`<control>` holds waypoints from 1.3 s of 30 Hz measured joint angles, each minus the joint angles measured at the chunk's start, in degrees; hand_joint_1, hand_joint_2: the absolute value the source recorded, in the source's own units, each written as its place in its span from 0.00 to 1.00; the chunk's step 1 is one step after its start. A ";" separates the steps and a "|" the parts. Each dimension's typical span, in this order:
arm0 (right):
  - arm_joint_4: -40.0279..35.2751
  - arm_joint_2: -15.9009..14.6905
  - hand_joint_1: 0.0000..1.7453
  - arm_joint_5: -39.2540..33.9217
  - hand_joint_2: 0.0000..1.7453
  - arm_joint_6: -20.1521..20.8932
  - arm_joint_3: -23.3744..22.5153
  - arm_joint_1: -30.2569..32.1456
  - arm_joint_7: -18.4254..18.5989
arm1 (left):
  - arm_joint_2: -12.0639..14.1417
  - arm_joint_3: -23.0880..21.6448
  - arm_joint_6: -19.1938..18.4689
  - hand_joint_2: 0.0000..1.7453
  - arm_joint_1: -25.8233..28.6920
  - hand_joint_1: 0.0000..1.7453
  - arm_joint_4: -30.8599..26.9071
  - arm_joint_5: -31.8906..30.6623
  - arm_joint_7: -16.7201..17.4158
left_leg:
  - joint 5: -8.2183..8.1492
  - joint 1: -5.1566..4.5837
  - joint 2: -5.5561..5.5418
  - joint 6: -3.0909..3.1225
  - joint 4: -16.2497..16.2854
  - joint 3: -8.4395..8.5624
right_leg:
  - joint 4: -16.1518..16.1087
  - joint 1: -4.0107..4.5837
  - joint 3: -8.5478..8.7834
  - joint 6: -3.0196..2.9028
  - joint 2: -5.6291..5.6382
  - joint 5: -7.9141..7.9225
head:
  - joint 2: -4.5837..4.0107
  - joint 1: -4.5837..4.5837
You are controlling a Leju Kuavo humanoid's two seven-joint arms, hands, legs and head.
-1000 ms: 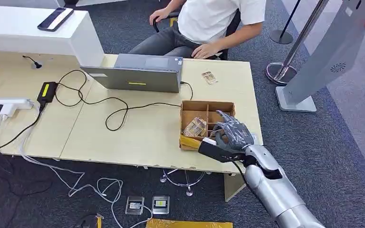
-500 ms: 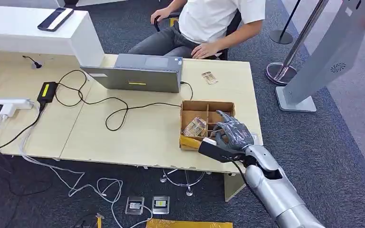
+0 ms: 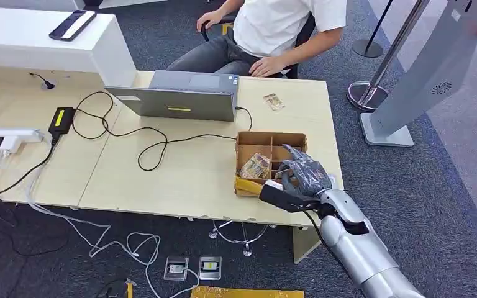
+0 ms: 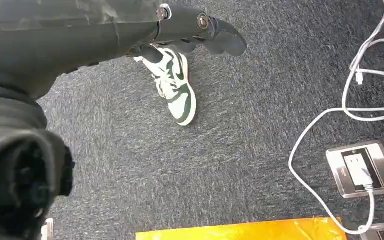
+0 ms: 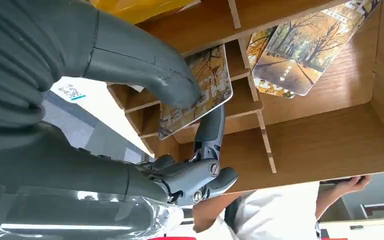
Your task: Pass the card to the sensor for recognition and then transmit it.
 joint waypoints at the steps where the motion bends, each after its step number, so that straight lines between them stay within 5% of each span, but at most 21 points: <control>1: 0.00 0.00 1.00 0.00 1.00 -0.04 0.00 0.00 0.00 | 0.00 0.00 0.00 0.00 0.00 0.00 0.00 0.00 0.00 | 0.00 0.00 0.00 0.00 0.00 0.00 | 0.00 0.00 0.00 0.00 0.00 0.00 | 0.02 0.00; 12: -0.02 -0.52 1.00 -0.52 1.00 -6.16 -1.73 -3.20 0.61 | 0.00 0.00 0.63 0.00 0.02 0.00 0.00 0.02 -0.35 | 0.01 -0.01 0.01 0.01 0.01 -0.01 | 0.01 -0.01 0.02 0.01 0.03 0.02 | 0.00 0.00; 21: 3.17 -2.99 1.00 -2.73 1.00 -9.60 -5.36 -23.08 -4.26 | -0.44 0.00 3.91 0.00 1.54 0.00 0.00 1.77 -2.84 | 0.05 -0.07 0.04 0.04 0.02 -0.02 | 0.02 -0.07 -0.05 0.02 0.02 0.10 | 0.00 0.00; 39: 6.80 -3.08 1.00 -2.73 1.00 -10.45 -5.84 -25.67 -4.29 | -1.27 0.00 3.91 0.00 1.54 0.00 0.00 1.86 -2.84 | 0.04 -0.07 0.06 0.04 0.02 -0.03 | 0.03 -0.07 -0.06 0.02 0.04 0.10 | 0.00 0.00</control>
